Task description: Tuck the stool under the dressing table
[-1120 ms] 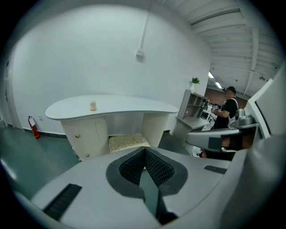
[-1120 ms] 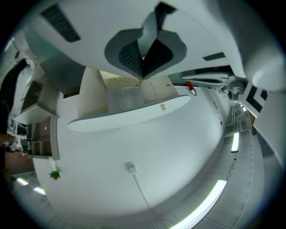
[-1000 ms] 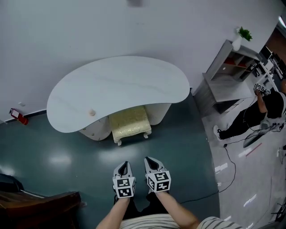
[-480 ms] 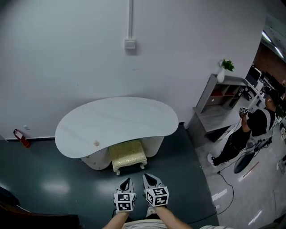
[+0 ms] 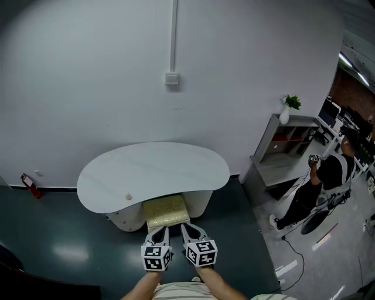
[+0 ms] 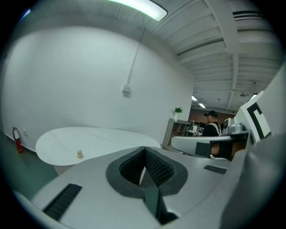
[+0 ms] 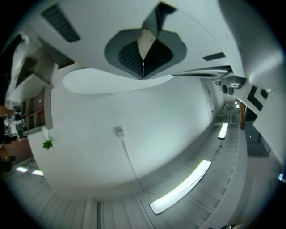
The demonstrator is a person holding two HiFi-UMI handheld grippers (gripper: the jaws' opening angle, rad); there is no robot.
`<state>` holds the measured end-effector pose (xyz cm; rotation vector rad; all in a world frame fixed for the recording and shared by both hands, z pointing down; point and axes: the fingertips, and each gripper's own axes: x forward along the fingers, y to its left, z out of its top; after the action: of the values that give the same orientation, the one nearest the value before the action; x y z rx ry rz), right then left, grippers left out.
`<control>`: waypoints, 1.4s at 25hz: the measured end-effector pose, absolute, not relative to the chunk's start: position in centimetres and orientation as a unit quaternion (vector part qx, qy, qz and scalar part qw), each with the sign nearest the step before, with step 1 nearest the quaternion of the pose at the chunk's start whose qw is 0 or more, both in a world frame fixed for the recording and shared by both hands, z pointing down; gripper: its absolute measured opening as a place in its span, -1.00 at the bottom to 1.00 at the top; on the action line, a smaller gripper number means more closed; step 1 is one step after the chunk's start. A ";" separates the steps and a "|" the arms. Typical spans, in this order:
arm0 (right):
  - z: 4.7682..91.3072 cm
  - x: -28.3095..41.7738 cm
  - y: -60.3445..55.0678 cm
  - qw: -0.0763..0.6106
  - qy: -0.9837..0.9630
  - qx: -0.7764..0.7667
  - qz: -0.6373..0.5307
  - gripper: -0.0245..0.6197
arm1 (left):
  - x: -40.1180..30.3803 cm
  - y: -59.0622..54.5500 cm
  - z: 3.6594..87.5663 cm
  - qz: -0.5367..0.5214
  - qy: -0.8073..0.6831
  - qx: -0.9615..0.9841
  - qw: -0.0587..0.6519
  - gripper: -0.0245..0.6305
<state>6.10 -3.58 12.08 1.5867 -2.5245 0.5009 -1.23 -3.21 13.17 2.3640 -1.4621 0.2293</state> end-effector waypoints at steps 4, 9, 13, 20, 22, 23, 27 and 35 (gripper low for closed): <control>7.9 6.5 -3.3 0.039 -0.844 0.516 0.138 -0.88 | -0.8 -3.0 8.2 0.058 -0.513 0.846 0.133 -0.91; 2.6 6.5 -3.7 0.002 -0.847 0.524 0.093 -0.88 | -0.7 -2.4 3.3 0.055 -0.524 0.849 0.040 -0.91; 1.4 6.5 -3.5 -0.011 -0.846 0.528 0.069 -0.88 | -0.3 -2.5 2.1 0.038 -0.528 0.848 0.017 -0.91; 0.8 5.6 -3.4 -0.011 -0.853 0.519 0.045 -0.88 | -1.1 -2.3 1.3 0.022 -0.538 0.843 0.009 -0.91; 0.7 5.5 -3.3 -0.010 -0.854 0.518 0.039 -0.88 | -0.9 -2.3 1.3 0.018 -0.537 0.843 0.010 -0.91; 0.8 5.5 -3.3 -0.010 -0.855 0.518 0.036 -0.88 | -0.8 -2.3 1.4 0.017 -0.536 0.844 0.010 -0.91; 1.1 5.7 -3.2 -0.010 -0.854 0.519 0.035 -0.88 | -0.7 -2.3 1.7 0.013 -0.538 0.843 0.013 -0.91; 1.6 6.9 -3.4 -0.015 -0.852 0.521 0.046 -0.88 | -0.2 -2.7 2.0 0.006 -0.536 0.844 0.022 -0.91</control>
<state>6.88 -3.40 1.56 1.6524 -2.7030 0.1475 -0.22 -2.74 2.02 2.6154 -1.6603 0.0197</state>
